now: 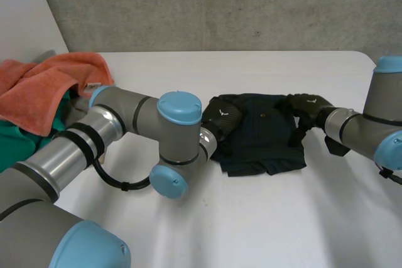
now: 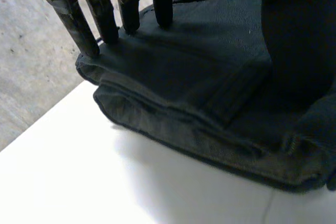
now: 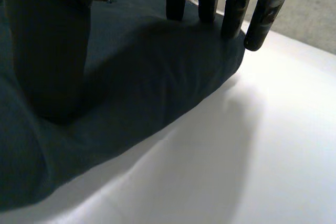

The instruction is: Fold the laundry.

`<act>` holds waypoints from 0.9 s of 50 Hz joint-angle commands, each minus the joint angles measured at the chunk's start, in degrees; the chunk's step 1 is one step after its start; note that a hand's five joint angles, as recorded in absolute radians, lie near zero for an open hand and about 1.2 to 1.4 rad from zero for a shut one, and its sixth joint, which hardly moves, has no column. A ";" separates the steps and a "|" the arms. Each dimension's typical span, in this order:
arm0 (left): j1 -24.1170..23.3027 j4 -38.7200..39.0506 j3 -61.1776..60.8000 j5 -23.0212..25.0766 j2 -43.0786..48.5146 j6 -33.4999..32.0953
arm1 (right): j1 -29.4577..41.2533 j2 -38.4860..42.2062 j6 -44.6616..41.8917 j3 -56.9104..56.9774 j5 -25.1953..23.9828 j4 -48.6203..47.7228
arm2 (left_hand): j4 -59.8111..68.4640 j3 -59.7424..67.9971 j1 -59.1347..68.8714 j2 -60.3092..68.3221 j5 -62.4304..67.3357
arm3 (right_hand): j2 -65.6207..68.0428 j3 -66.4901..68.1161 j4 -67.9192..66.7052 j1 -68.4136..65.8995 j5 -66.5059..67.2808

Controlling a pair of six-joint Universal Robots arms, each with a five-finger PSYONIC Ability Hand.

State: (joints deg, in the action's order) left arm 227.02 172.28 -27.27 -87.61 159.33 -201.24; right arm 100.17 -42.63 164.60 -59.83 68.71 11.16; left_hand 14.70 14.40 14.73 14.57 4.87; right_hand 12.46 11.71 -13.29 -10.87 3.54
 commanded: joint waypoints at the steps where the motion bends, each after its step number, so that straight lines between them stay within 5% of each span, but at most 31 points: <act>1: 0.08 -1.59 -0.59 -0.37 -0.24 -1.08 | 0.20 1.85 -6.57 0.59 4.15 -0.09 | 3.25 3.56 3.22 3.38 3.09 | -2.46 -1.71 3.29 0.87 -3.54; 10: 0.00 -2.39 -3.31 -0.81 -6.03 -0.91 | 0.73 -3.94 -5.62 -1.34 4.33 -0.35 | 1.24 1.55 1.21 1.37 1.08 | -2.46 -1.71 3.29 0.87 -3.54; 23: -0.36 7.63 -26.68 0.42 -31.34 0.50 | -4.45 -19.41 21.00 -23.64 3.37 -8.61 | -2.80 -2.50 -2.83 -2.67 -2.97 | -2.46 -1.71 3.29 0.87 -3.54; 32: 0.08 8.16 -37.59 4.82 -39.26 7.70 | -4.81 -14.24 23.22 -28.51 -7.09 -11.95 | -2.30 -2.00 -2.33 -2.17 -2.47 | -2.46 -1.71 3.29 0.87 -3.54; 42: 0.44 8.25 -43.65 5.08 -42.51 8.59 | -4.11 -5.54 23.40 -21.57 -7.27 -12.92 | -2.13 -1.83 -2.16 -2.00 -2.30 | -2.22 -1.48 3.05 0.63 -3.31; 45: 0.70 8.34 -44.01 5.17 -43.31 8.59 | -3.31 -4.48 23.75 -20.07 -6.40 -12.92 | -2.30 -1.99 -2.33 -2.17 -2.46 | 7.34 8.08 -6.50 -8.92 6.25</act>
State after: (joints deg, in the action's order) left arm 227.36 180.53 -70.08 -82.39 117.50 -192.50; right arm 95.88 -49.53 188.12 -83.16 60.91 -1.83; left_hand 13.12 13.44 13.59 13.16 2.86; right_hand 11.88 11.37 -13.37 -9.11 3.34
